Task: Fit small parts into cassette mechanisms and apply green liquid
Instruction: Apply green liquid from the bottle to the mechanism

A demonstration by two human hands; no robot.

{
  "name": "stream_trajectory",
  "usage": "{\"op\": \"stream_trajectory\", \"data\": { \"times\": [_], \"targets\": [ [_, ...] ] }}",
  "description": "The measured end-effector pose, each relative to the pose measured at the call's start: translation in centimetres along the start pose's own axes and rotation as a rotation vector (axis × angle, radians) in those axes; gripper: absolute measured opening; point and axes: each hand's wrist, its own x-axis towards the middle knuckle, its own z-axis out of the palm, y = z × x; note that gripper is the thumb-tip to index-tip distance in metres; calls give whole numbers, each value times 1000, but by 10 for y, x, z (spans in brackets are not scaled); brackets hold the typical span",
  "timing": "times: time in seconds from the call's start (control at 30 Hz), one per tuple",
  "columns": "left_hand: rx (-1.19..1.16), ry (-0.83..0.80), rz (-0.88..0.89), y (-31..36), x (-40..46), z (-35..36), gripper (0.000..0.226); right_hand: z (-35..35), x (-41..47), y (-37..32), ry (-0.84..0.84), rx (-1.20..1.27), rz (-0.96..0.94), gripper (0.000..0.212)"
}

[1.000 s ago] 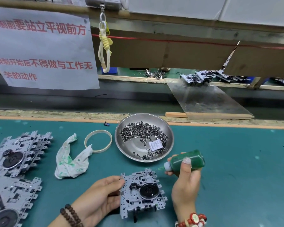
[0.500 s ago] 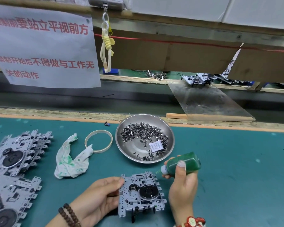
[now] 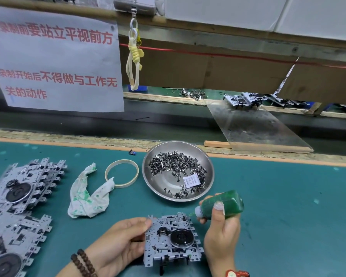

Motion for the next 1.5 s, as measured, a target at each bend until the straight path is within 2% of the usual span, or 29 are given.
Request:
{"op": "stream_trajectory", "data": {
  "times": [0.2, 0.4, 0.73, 1.5],
  "targets": [
    [0, -12, 3, -2, 3, -4, 35, 1, 1, -2, 20, 18, 4, 38],
    [-32, -30, 12, -3, 4, -6, 36, 1, 1, -1, 15, 78, 40, 48],
    [-41, -23, 20, -3, 5, -5, 36, 1, 1, 0, 6, 31, 68, 55],
    [8, -24, 6, -5, 7, -10, 48, 3, 0, -3, 22, -19, 26, 36]
  ]
}}
